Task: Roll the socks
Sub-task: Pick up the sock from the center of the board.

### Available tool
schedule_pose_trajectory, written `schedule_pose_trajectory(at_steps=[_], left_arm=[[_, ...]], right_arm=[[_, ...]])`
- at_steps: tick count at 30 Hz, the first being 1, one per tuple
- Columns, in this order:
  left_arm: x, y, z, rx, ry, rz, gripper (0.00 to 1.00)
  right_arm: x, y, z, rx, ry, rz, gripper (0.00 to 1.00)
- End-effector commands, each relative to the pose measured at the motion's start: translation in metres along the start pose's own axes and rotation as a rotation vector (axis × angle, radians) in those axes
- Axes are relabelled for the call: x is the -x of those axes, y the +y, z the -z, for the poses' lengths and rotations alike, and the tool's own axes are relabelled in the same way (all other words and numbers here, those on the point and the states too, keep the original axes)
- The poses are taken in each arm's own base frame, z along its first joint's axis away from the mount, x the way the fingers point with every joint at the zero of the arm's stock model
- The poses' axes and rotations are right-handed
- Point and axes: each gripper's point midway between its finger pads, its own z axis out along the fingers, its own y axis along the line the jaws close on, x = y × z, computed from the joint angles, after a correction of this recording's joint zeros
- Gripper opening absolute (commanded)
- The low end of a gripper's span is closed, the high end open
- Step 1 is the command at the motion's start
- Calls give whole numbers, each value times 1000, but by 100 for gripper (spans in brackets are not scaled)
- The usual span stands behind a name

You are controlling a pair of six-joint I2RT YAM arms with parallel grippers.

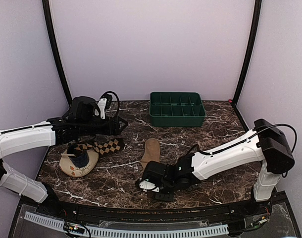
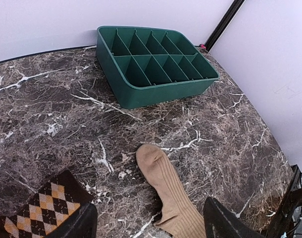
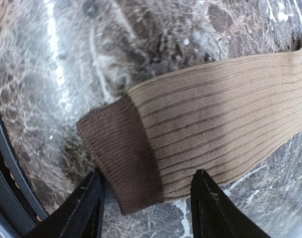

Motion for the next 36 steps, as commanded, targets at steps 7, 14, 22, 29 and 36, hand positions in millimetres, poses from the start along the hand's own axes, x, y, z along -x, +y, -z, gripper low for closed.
schedule_pose_trajectory(at_steps=[7, 14, 22, 29, 36], left_arm=[[7, 7, 5, 16, -29, -14, 77], [8, 11, 8, 24, -37, -11, 77], [7, 11, 17, 19, -48, 10, 77], [-1, 13, 27, 17, -52, 25, 76], [-2, 13, 43, 10, -75, 34, 76]], right_arm=[[-9, 12, -15, 175, 78, -18, 19], [9, 17, 4, 224, 12, -76, 4], [47, 34, 40, 355, -62, -122, 0], [79, 51, 69, 497, -98, -180, 0], [108, 69, 84, 600, -115, -194, 0]])
